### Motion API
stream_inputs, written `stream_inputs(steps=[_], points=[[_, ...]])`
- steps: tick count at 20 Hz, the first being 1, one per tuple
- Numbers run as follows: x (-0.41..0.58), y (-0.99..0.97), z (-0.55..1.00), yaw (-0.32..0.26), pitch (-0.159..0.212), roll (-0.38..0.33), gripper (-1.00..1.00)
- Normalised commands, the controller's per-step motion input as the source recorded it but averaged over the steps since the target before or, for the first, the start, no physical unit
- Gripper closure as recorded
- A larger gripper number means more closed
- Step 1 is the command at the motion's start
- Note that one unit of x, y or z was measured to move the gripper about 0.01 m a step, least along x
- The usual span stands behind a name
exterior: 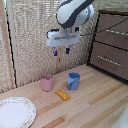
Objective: Propose to navigate your clamp on the clench of the first drawer. Use gentle force to register to the cabinet. Send posterior your swing mandate till over it lurks, a cup of pink essence. Fortify your grip after aiming concentric with the pink cup’s periphery. Manoeuvre the pink towards the cabinet's top. Drop your compression till the cup is resting inside.
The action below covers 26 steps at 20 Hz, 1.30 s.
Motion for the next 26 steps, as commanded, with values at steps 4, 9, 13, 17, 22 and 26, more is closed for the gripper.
stream_inputs(steps=[4,9,13,17,22,26], points=[[-0.137,-0.09,0.55,0.065,0.000,-0.131,-1.00],[-0.288,-0.13,0.65,0.050,0.008,-0.146,-1.00],[-0.343,-0.16,0.55,0.080,-0.005,-0.224,-1.00],[-0.309,-0.27,0.17,0.106,-0.032,-0.322,-1.00],[-0.293,-0.30,0.02,0.118,-0.055,-0.361,-1.00],[-0.213,-0.32,0.00,0.102,-0.067,-0.375,-1.00]])
